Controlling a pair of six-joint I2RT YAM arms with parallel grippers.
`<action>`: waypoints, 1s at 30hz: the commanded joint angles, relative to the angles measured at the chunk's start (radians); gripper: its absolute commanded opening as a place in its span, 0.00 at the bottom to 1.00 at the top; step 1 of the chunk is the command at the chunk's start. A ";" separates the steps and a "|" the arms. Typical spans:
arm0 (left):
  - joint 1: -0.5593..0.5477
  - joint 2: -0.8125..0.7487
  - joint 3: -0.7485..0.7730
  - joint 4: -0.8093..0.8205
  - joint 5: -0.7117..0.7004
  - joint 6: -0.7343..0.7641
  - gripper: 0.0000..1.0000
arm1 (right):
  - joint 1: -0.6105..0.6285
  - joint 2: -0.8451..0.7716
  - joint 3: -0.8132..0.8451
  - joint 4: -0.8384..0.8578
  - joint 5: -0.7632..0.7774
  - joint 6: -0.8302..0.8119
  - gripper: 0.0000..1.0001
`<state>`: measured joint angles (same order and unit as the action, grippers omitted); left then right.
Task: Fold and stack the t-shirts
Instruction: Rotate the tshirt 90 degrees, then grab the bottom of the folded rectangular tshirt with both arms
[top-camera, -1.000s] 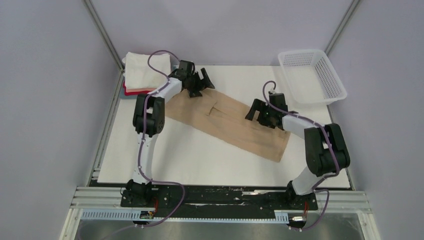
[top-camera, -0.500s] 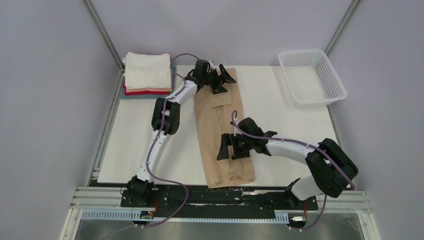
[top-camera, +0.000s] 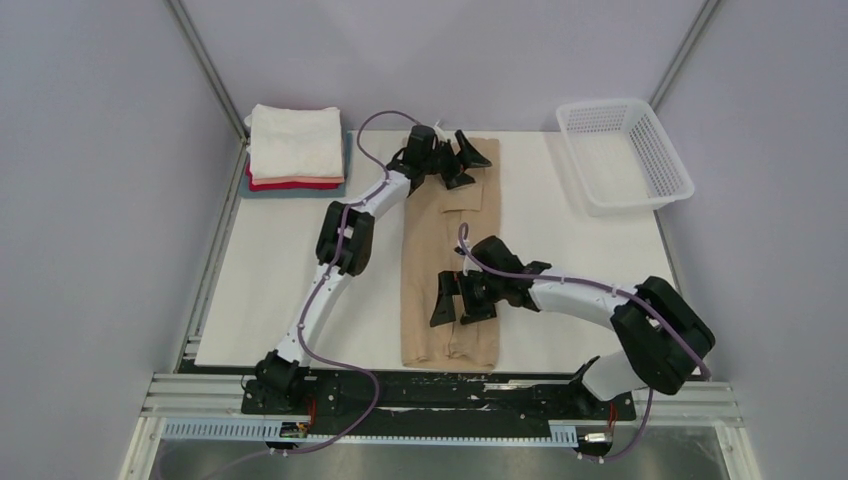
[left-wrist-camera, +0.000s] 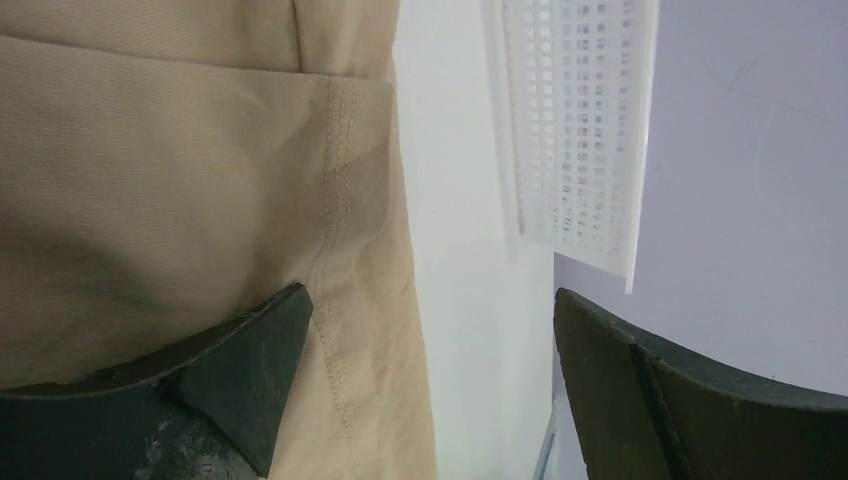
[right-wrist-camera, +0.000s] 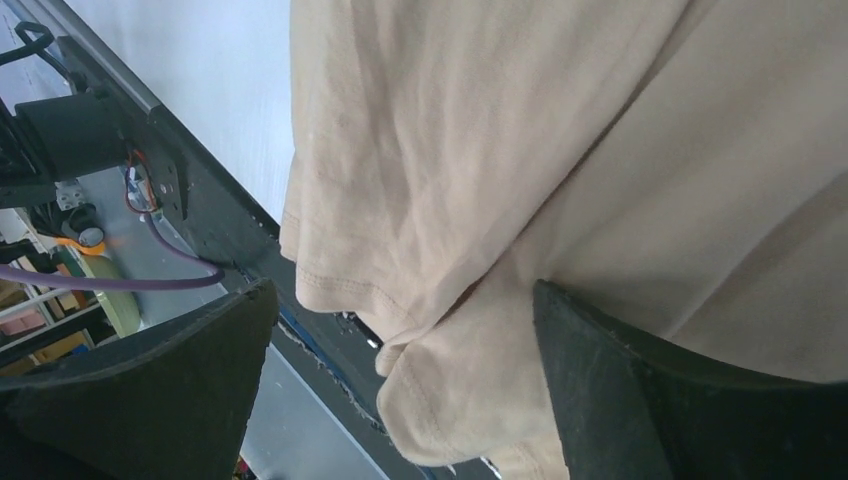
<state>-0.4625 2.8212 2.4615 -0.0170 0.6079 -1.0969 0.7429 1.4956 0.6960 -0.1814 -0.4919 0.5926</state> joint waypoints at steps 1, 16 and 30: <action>0.022 -0.057 0.040 -0.006 -0.034 0.092 1.00 | 0.009 -0.155 0.018 -0.113 0.104 -0.027 1.00; -0.087 -0.923 -0.506 -0.470 -0.251 0.536 1.00 | -0.006 -0.630 -0.034 -0.522 0.407 0.082 1.00; -0.539 -1.700 -1.686 -0.567 -0.877 0.120 1.00 | -0.013 -0.496 -0.180 -0.420 0.273 0.117 0.85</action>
<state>-0.9390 1.2278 0.8371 -0.4896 -0.1040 -0.8055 0.7361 0.9768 0.5331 -0.6872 -0.1520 0.6884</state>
